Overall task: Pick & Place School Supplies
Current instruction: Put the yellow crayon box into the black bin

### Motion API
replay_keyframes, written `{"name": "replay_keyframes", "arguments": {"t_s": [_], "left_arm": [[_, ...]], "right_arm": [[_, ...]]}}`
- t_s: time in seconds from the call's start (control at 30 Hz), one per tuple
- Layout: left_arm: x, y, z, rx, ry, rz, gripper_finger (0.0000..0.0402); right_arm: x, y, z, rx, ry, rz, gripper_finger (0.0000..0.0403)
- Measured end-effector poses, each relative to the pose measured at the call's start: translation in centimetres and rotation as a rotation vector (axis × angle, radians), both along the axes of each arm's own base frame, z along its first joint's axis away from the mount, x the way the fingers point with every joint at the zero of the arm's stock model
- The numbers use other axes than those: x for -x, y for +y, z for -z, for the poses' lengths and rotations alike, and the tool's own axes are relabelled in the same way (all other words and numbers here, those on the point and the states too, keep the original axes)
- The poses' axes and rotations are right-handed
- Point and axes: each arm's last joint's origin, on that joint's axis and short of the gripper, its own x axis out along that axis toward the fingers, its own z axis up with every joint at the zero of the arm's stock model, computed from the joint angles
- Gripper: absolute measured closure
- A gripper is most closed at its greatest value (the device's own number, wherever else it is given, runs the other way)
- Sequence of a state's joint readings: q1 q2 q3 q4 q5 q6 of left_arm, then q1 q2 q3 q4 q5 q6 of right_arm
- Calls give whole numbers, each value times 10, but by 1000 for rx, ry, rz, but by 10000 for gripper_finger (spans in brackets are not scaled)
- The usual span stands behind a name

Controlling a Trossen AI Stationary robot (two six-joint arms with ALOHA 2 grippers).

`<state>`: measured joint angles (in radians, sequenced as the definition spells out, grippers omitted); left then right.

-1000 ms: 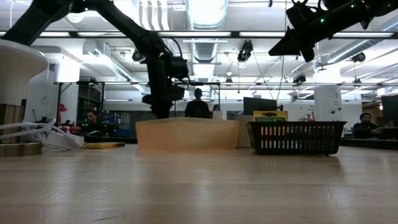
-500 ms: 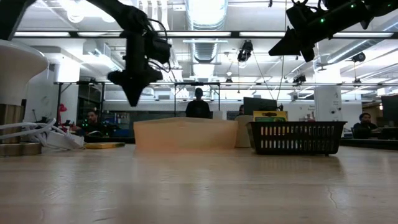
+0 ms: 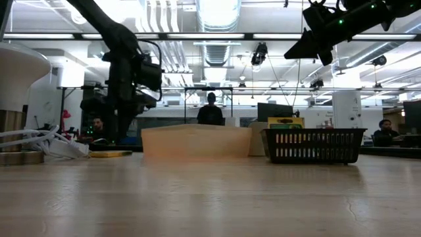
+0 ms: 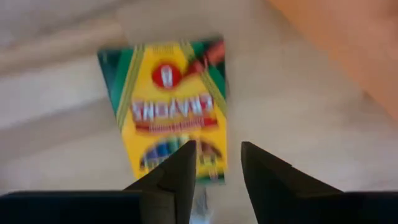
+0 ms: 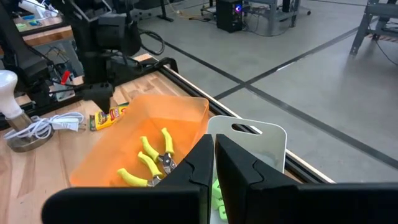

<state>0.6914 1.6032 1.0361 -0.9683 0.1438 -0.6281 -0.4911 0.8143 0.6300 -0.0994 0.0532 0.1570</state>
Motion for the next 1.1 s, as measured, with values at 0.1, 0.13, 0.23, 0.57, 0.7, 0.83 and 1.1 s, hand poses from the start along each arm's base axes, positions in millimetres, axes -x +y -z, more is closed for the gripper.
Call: {"name": "replay_keyframes", "arguments": {"t_s": [0.1,0.13,0.23,0.57,0.7,0.83,1.1], "left_arm": [[1,1,9,-45,-2,1,271],[1,1,10,-60,6,-1,271],[3,3,12,-129,60,11,271],[8,0,26,-181,97,65,273],[11,-2,34,-184,70,64,273],[7,-5,39,-178,20,76,273],[-16,-23,37,-194,-86,164,273]], "right_arm": [[0,0,0,0,0,0,385],[0,0,0,0,0,0,385],[0,0,0,0,0,0,385],[0,0,0,0,0,0,385],[0,0,0,0,0,0,385],[0,0,0,0,0,0,385],[0,0,0,0,0,0,385]]}}
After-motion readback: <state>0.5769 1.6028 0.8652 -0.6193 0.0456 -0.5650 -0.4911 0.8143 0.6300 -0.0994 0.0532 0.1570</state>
